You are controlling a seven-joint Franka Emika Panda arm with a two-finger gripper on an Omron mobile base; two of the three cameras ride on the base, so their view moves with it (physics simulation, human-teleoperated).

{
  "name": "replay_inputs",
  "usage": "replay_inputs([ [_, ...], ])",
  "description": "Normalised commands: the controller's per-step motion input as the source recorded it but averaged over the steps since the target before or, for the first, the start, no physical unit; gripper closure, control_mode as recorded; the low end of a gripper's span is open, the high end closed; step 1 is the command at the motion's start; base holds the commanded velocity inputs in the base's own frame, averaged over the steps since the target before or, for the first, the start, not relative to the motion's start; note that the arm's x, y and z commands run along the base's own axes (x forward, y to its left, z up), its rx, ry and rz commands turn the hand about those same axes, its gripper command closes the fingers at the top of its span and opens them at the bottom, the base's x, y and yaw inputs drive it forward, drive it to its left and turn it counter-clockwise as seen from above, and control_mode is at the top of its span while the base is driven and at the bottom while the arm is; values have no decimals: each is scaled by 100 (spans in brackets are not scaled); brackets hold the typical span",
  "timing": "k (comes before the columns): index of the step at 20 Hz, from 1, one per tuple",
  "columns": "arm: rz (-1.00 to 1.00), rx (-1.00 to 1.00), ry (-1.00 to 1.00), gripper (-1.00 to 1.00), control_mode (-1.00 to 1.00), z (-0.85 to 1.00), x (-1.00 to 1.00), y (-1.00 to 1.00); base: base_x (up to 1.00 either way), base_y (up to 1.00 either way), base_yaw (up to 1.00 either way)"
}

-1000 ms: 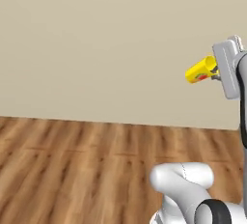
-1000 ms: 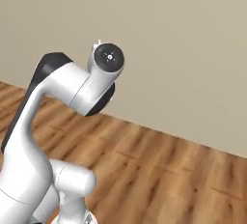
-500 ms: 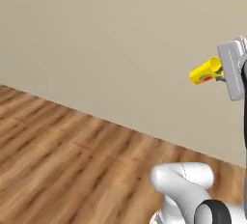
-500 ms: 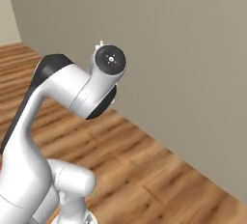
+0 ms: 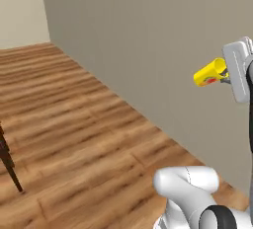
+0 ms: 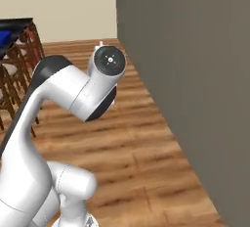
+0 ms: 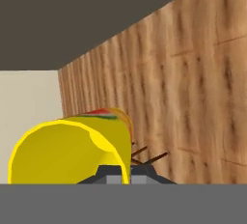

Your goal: There is a tray on the dining counter. Grab the cup, mug, and pitcher and place them on the tray. The pitcher may be placed next to the tray if it cannot fit the tray.

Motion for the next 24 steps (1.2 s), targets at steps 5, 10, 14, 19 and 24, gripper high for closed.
replay_inputs([
  [5,0,0,0,100,100,0,0,0,99,-59,71],
  [10,0,0,0,100,100,0,0,0,99,-61,70],
  [14,0,0,0,100,100,0,0,0,100,-70,67],
  [19,0,0,0,100,100,0,0,0,100,-78,66],
  [24,0,0,0,100,100,0,0,0,100,-80,64],
])
